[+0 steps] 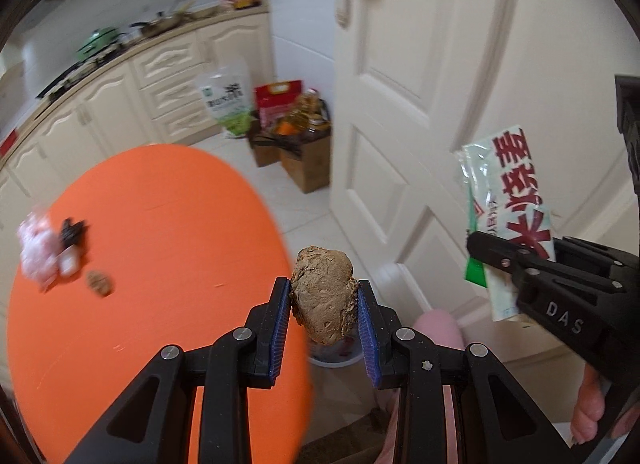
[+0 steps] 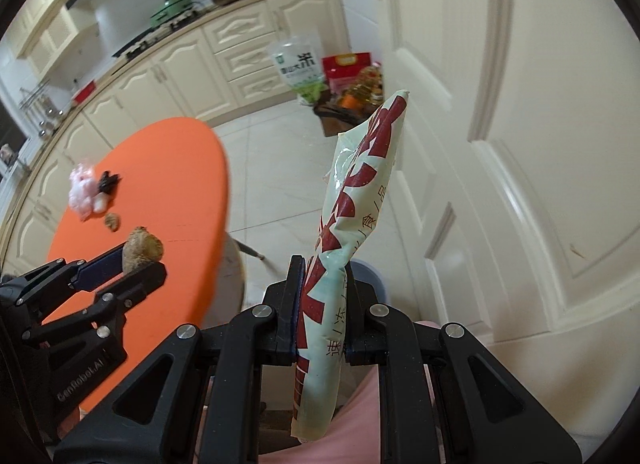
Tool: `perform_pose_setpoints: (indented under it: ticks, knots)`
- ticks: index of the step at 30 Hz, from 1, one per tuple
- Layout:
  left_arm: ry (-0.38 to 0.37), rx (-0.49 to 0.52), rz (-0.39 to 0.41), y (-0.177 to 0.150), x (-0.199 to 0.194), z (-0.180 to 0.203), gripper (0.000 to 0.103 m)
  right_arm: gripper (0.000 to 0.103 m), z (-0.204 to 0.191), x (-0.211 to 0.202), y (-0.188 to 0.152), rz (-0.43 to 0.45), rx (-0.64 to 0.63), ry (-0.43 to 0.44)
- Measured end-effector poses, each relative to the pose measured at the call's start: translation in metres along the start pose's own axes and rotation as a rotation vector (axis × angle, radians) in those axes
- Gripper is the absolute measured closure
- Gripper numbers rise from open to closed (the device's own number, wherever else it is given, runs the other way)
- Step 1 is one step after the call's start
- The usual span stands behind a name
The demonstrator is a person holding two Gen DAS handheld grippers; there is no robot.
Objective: Collect trash
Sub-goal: 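Carry the brown lump and rice-cracker bag to the blue bin and open both tools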
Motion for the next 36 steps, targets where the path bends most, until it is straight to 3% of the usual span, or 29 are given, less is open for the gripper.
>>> perform_pose_setpoints:
  ticks: [5,14,19,28,36]
  knots:
    - [-0.038,-0.004,-0.061,0.024,0.044,0.007,0.074,0.088,0.024,0.011,-0.001,-0.018,0.039,-0.024]
    - [-0.031,-0.039,-0.118,0.071,0.107,0.003,0.073,0.088,0.045,0.035,0.003,-0.064,0.071,-0.020]
    - [0.020,-0.078,-0.169,0.091,0.132,0.000,0.067,0.088,0.051,0.046,0.006,-0.086,0.077,-0.020]
    - [0.024,-0.102,-0.127,0.102,0.142,-0.010,0.059,0.088,0.042,0.054,0.008,-0.106,0.072,-0.006]
    - [0.031,-0.147,-0.086,0.076,0.104,-0.032,0.059,0.088,0.013,0.058,0.016,-0.118,0.024,0.052]
Point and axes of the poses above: each gripper's, at about its wrist camera, not at the fingertips, and x roughly the way its jaws point, z to its right, y to its top, the point moved 1 cm from there along x, roughly the way its jaws point, and after that the axes turned 10 degrees about -y, right-handed, at the moved point
